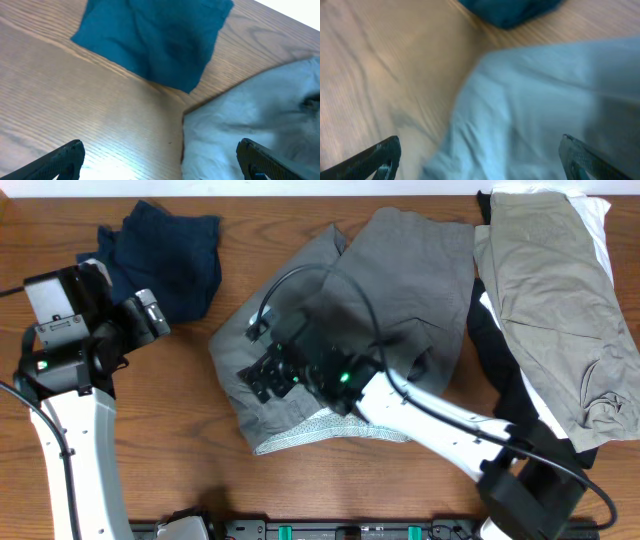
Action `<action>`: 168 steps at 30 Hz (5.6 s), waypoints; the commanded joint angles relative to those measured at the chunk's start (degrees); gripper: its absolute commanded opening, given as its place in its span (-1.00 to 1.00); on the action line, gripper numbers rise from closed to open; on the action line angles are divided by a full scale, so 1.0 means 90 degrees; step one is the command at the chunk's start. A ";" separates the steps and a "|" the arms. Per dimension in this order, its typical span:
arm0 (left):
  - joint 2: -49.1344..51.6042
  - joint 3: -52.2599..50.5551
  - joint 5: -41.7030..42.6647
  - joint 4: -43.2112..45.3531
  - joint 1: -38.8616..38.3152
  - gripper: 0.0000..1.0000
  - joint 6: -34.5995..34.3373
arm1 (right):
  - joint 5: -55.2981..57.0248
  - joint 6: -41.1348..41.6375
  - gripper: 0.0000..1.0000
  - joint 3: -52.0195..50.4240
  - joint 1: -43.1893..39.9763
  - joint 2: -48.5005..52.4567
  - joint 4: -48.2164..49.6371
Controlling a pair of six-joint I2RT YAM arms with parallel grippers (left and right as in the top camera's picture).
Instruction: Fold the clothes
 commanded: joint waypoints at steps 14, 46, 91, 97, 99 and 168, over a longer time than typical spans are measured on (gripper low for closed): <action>0.0032 0.0097 0.1617 -0.2040 -0.0799 1.00 0.0036 | -0.0024 0.0561 0.99 0.0799 -0.2917 -0.2188 -0.5571; 0.0044 -0.2922 0.1212 -0.0114 -0.2251 0.59 -0.0899 | 0.1780 0.3123 -0.15 -0.2846 -0.2266 -0.2195 -0.3288; 0.0044 -0.2922 0.1127 0.0551 -0.2244 -0.06 -0.0687 | -0.0583 0.0488 -0.13 -0.3021 -0.1734 -0.1826 -0.2851; 0.0044 -0.2922 0.1127 0.0549 -0.2244 -0.06 -0.0687 | -0.0610 0.0585 -0.27 -0.3021 -0.1615 -0.1513 -0.2824; 0.0044 -0.2922 0.1127 0.0551 -0.2244 -0.06 -0.0687 | -0.0695 0.0588 -0.31 -0.3021 -0.1574 -0.1513 -0.2832; 0.0041 -0.2878 0.0578 0.0721 -0.2244 -0.05 -0.0685 | -0.0537 0.3048 0.28 -0.3473 -0.1246 -0.2977 -0.5025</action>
